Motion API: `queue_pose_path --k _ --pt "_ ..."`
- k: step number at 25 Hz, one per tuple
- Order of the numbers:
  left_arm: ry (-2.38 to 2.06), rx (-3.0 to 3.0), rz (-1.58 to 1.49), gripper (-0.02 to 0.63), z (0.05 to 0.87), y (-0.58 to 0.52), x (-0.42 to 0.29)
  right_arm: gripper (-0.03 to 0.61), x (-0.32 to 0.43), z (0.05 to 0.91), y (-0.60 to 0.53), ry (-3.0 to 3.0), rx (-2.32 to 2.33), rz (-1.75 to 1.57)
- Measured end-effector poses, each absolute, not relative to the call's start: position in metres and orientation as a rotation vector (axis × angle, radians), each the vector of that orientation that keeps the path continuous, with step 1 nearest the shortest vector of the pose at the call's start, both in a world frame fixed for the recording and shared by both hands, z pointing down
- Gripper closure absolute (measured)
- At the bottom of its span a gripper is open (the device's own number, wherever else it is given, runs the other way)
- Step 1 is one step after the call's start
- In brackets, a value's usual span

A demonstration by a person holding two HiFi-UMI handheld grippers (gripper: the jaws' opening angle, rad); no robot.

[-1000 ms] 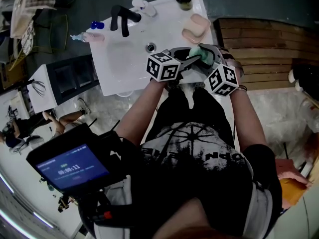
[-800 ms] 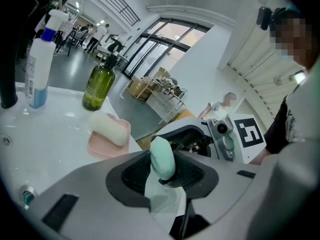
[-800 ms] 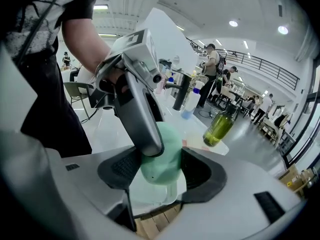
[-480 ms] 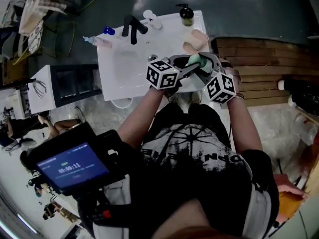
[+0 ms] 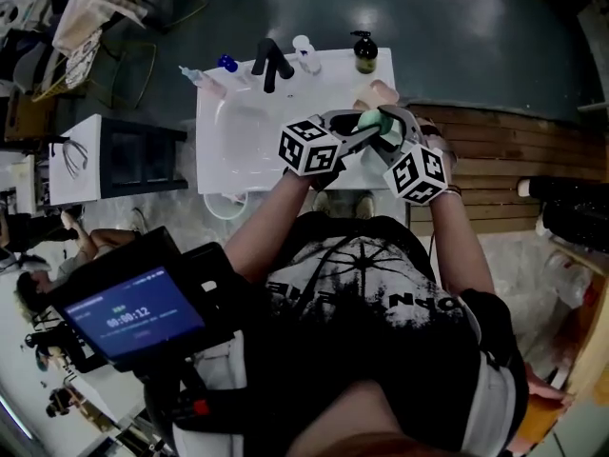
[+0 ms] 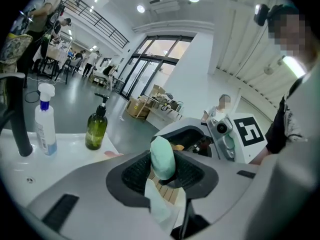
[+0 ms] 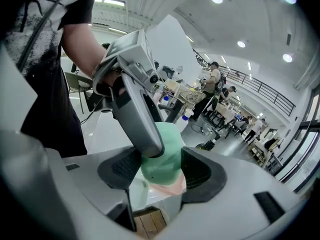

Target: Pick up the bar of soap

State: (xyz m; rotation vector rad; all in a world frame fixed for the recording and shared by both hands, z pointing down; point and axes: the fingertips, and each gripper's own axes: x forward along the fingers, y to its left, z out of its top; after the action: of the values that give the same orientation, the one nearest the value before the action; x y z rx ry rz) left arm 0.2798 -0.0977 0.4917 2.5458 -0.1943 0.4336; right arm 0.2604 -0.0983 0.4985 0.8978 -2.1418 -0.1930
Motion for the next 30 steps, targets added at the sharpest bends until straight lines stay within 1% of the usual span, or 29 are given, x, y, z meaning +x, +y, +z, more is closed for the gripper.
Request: queue_pose_path --k 16,25,30 --pt "-0.309 2.574 0.363 0.468 0.487 -0.124 0.263 0.316 0.244 0.495 -0.124 -2.179 0.840 -0.268" --pt "-0.378 2.583 0.323 0.468 0.460 -0.100 0.254 0.316 0.235 0.468 -0.099 -2.190 0.793 -0.318" --pt "-0.434 2.569 0.318 0.468 0.461 -0.101 0.238 0.316 0.219 0.469 -0.099 -2.217 0.746 -0.337"
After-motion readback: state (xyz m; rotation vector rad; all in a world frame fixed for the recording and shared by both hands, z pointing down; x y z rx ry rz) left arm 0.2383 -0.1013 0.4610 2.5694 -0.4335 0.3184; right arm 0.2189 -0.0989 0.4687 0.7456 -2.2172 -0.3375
